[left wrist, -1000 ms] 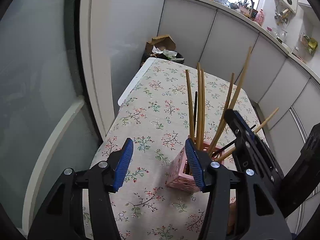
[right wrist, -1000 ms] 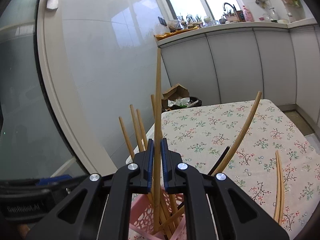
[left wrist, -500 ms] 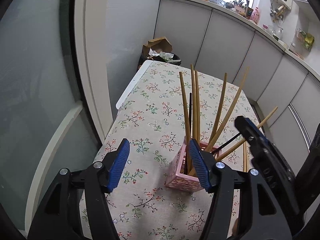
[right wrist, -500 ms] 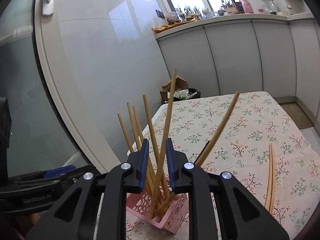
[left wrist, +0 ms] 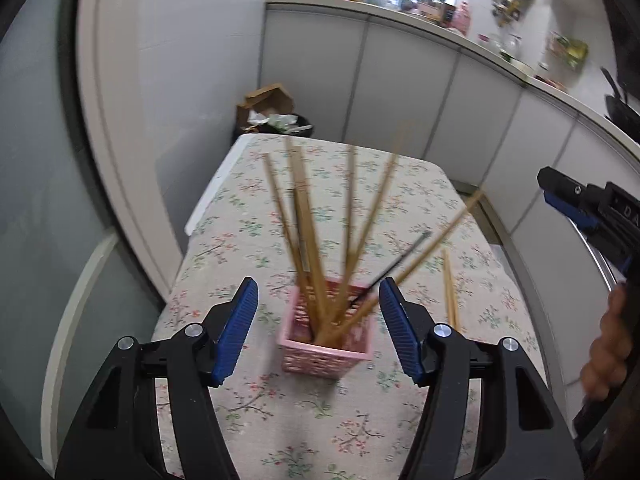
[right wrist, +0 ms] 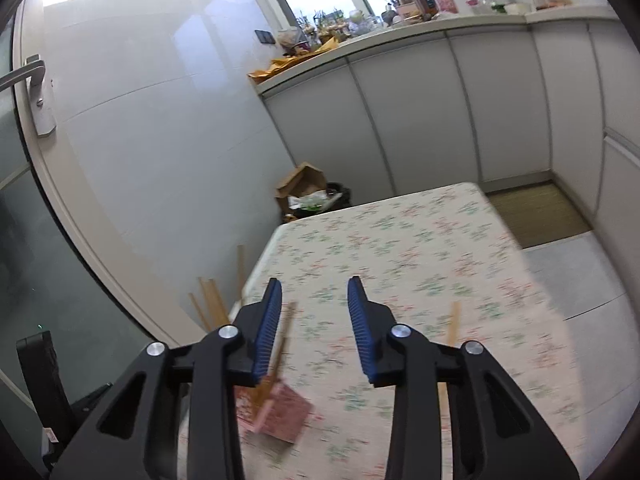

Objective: Organize utensils
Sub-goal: 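Grasp a wooden chopstick with the left tool while the right tool grasps the last one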

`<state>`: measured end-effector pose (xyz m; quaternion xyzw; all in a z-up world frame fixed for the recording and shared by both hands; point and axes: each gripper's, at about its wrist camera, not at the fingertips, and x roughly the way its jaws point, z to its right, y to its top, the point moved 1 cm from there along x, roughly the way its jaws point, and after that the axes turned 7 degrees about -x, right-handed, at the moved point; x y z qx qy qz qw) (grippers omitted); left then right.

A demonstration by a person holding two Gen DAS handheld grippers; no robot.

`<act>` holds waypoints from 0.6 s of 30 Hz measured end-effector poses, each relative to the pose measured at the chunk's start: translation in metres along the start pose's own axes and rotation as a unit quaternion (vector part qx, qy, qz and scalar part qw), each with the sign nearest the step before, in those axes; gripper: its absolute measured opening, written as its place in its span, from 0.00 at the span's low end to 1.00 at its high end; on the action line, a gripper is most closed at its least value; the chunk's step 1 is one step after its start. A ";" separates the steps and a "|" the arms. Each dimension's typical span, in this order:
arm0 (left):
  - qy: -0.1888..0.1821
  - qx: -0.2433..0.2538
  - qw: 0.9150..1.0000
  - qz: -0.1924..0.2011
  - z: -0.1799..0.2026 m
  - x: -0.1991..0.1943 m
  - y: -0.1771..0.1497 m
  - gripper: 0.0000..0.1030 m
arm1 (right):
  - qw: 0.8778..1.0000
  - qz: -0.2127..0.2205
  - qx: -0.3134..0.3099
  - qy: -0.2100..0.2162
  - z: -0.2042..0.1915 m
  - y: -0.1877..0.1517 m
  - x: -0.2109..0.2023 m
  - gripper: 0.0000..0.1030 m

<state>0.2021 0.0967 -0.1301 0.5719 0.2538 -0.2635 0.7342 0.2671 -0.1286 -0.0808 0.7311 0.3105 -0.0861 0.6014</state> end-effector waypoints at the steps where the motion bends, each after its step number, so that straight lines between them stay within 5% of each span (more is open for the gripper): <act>1: -0.007 0.007 1.000 -0.001 0.007 0.000 -0.001 0.58 | 1.000 -0.005 -0.004 -0.012 0.008 0.000 -0.005 0.35; 9: -0.069 0.113 0.991 -0.030 0.093 0.012 -0.040 0.59 | 0.991 -0.087 0.086 -0.061 0.107 -0.021 -0.005 0.35; 18: -0.092 0.105 0.978 -0.152 0.153 0.101 -0.078 0.45 | 0.979 -0.160 0.115 -0.061 0.140 -0.050 0.015 0.35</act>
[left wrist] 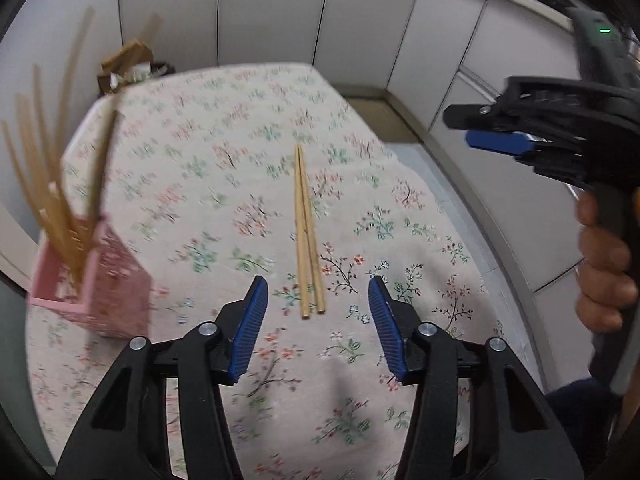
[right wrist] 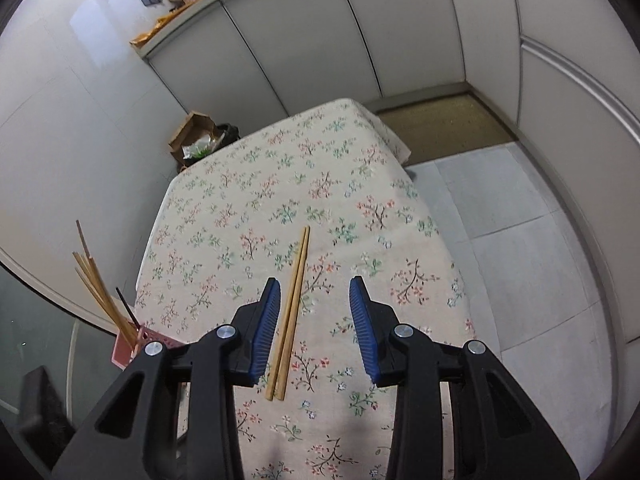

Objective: Organize utensils
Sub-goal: 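Grasp a wooden chopstick with the left tool while the right tool grasps the last one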

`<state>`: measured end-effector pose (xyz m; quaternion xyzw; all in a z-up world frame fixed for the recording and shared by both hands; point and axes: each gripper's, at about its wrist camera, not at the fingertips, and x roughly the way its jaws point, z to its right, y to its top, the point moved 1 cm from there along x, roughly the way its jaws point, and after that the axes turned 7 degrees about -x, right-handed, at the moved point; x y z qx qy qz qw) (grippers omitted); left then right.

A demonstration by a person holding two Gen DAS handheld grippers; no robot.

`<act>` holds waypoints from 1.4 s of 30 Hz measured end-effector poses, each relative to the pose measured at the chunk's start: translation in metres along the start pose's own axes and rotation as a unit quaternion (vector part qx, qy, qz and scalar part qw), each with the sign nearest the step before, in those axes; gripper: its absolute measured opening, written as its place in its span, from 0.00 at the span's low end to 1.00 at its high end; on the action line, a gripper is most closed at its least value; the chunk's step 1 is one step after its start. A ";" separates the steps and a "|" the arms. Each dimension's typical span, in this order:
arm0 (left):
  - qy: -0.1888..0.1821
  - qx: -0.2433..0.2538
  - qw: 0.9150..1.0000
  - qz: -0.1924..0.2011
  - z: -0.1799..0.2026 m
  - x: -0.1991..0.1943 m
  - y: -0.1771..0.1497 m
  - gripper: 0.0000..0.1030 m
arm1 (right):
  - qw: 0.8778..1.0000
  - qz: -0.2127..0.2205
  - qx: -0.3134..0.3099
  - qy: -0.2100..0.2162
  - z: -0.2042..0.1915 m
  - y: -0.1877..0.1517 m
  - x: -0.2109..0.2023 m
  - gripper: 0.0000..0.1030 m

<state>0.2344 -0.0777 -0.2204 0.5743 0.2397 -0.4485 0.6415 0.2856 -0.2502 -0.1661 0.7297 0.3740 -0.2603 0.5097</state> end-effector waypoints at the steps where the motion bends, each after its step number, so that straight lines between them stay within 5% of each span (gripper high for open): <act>1: 0.000 -0.009 1.000 -0.007 -0.001 0.010 0.003 0.44 | 1.000 -0.003 0.003 -0.001 0.003 -0.001 0.002 0.35; 11: -0.001 -0.092 0.995 -0.025 -0.040 0.084 0.048 0.39 | 1.000 -0.014 0.015 -0.013 0.013 0.001 0.010 0.35; 14: -0.010 -0.086 0.996 -0.032 -0.037 0.093 0.056 0.39 | 1.000 -0.012 0.013 -0.011 0.012 0.002 0.010 0.35; 19: 0.001 -0.084 0.995 -0.050 -0.035 0.113 0.065 0.22 | 1.000 -0.014 0.015 -0.010 0.012 0.004 0.012 0.35; 26: -0.007 -0.082 0.995 -0.063 -0.035 0.125 0.068 0.22 | 1.000 -0.016 0.014 -0.010 0.011 0.007 0.015 0.35; 33: 0.026 -0.047 0.996 -0.076 -0.027 0.140 0.074 0.22 | 1.000 -0.019 0.012 -0.010 0.008 0.008 0.017 0.35; 37: 0.058 0.004 0.995 -0.077 -0.012 0.149 0.078 0.06 | 0.999 -0.031 0.019 -0.008 0.011 0.009 0.026 0.35; 42: 0.013 -0.044 0.997 -0.068 -0.021 0.132 0.060 0.06 | 0.997 -0.061 0.043 -0.017 0.028 0.015 0.053 0.29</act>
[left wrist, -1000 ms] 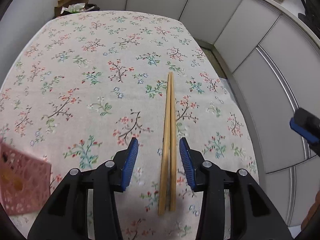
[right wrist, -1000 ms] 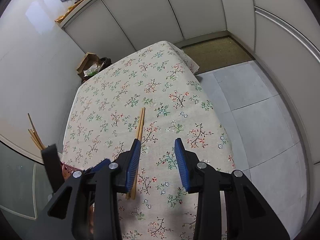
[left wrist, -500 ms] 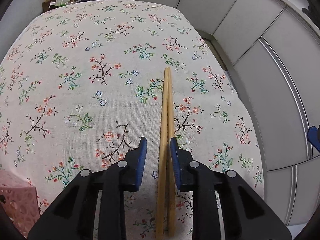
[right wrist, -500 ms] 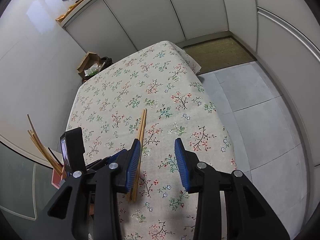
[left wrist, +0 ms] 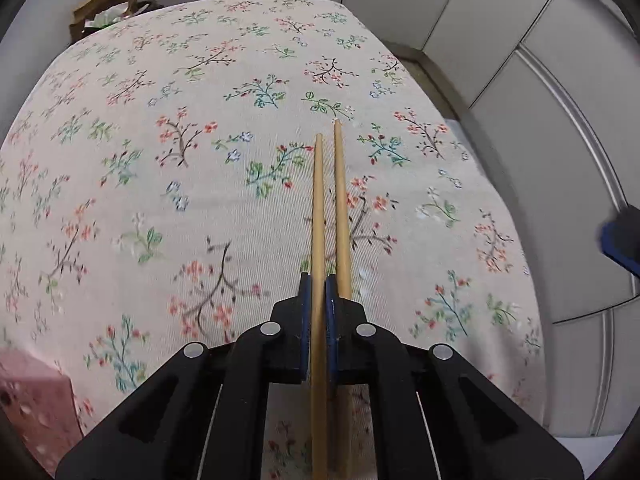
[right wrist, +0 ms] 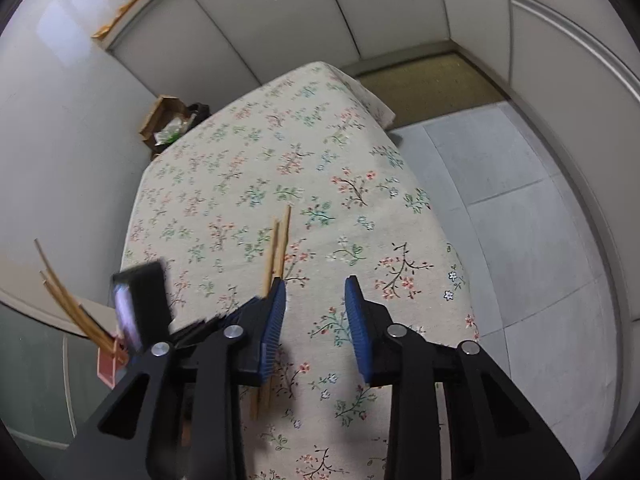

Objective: Organize utensils
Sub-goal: 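Grasp a wooden chopstick with the left tool while the right tool grasps the last one, then lift both held wooden chopsticks upright over the pink holder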

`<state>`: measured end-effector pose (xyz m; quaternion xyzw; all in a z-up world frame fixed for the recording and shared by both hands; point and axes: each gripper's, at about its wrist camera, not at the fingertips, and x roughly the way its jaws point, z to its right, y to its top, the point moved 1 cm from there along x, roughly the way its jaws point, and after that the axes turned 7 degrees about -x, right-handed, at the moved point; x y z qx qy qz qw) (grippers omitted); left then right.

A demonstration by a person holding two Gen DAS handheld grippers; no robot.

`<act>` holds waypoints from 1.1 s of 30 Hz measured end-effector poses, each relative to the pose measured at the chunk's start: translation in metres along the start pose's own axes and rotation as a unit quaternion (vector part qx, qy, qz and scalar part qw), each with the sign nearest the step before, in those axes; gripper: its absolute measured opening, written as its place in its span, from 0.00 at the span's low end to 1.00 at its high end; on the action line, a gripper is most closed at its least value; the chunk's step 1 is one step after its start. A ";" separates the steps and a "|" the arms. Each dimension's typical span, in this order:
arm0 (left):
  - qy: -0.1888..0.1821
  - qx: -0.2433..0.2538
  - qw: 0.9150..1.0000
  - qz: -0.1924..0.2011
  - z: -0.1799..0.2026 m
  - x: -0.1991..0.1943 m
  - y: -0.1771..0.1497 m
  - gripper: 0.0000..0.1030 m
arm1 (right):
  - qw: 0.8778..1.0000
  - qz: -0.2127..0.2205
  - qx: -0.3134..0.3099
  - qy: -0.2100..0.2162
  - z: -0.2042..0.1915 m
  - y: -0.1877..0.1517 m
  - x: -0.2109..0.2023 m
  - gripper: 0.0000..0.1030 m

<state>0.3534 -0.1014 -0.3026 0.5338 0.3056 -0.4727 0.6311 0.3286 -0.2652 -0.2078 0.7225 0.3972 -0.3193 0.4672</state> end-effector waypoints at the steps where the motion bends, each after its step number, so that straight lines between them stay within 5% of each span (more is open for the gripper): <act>1: -0.007 0.001 1.000 0.014 -0.001 -0.009 -0.004 0.06 | 1.000 -0.007 0.000 0.000 0.001 0.001 0.007 0.28; 11: -0.065 -0.012 0.996 0.062 -0.008 -0.076 -0.050 0.06 | 0.994 -0.101 -0.007 0.052 -0.028 -0.005 0.078 0.26; 20: -0.108 -0.007 0.985 0.131 -0.012 -0.156 -0.096 0.06 | 0.989 -0.136 -0.054 0.003 -0.061 0.001 0.127 0.26; 22: -0.122 -0.007 0.981 0.152 -0.016 -0.173 -0.104 0.06 | 0.988 -0.147 -0.054 -0.001 -0.065 -0.001 0.139 0.15; 23: -0.126 -0.006 0.979 0.162 -0.019 -0.179 -0.106 0.06 | 0.988 -0.144 -0.056 -0.007 -0.067 -0.001 0.140 0.08; 33: -0.138 -0.036 0.957 0.253 -0.062 -0.231 -0.113 0.06 | 0.995 -0.077 -0.061 -0.013 -0.080 0.003 0.098 0.07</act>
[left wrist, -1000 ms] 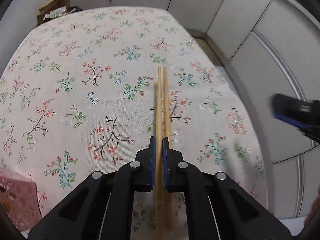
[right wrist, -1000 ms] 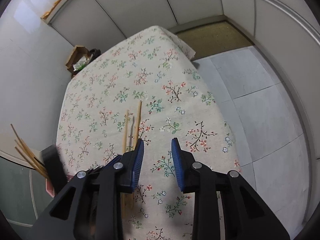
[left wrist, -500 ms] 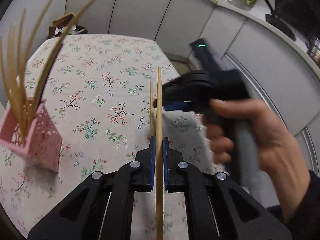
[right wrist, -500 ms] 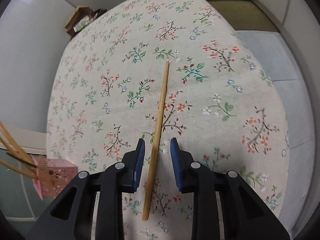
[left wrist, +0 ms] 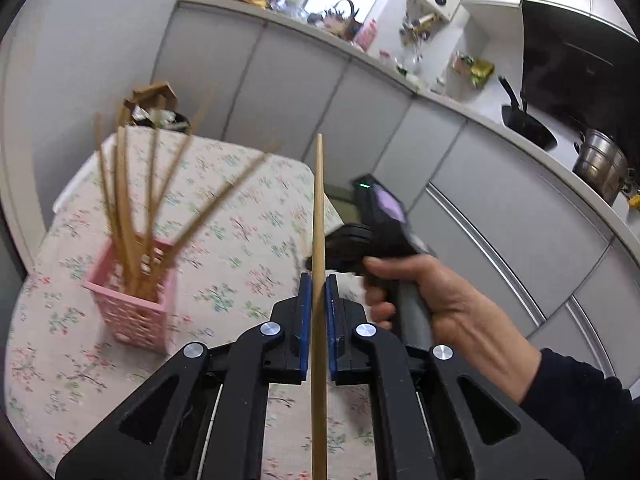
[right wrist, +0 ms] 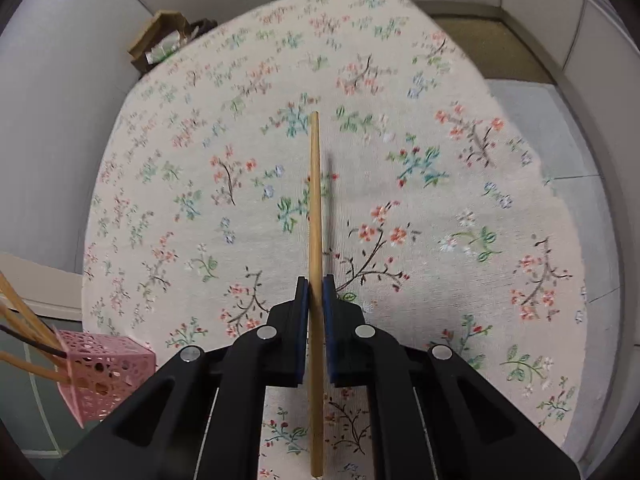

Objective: Organize utensils
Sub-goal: 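Lift both held wooden chopsticks upright over the pink holder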

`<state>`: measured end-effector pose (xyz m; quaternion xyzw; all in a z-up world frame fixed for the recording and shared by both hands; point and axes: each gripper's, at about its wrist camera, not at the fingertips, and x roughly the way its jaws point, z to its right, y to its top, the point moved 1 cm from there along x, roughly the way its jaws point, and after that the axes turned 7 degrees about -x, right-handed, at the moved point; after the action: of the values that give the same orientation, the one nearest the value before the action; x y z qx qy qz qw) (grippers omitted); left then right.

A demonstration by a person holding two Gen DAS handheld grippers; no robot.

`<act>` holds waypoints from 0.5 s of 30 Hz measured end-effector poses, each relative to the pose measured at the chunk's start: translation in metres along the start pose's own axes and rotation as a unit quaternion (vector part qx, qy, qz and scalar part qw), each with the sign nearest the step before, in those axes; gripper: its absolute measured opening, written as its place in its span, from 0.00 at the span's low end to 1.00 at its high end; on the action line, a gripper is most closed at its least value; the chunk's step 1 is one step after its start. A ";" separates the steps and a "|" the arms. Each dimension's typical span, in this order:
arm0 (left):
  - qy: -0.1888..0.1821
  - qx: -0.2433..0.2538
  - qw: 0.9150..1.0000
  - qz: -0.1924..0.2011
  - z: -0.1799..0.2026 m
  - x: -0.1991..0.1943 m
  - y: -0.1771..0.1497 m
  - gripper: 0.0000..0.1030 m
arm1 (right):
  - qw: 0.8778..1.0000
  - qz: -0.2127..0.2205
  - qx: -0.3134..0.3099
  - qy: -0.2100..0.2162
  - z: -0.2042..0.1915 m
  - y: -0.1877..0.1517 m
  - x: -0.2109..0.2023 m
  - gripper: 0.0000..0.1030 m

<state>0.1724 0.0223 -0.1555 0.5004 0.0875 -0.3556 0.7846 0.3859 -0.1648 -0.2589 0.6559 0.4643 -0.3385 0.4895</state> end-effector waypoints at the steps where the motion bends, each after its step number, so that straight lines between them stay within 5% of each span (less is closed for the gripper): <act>1: -0.001 -0.001 1.000 0.005 -0.001 -0.008 0.001 0.06 | 1.000 0.012 0.001 0.000 0.001 0.000 -0.008 0.07; 8: -0.003 -0.022 0.999 0.039 -0.016 -0.023 0.010 0.06 | 0.993 0.106 0.018 0.047 -0.004 0.000 -0.067 0.07; 15: -0.003 -0.025 0.998 0.053 -0.021 -0.025 0.016 0.06 | 0.970 0.214 0.020 0.108 -0.003 -0.011 -0.144 0.07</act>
<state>0.1689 0.0559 -0.1422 0.4830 0.0674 -0.3131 0.8150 0.3267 -0.2007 -0.1324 0.7828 0.3561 -0.1619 0.4841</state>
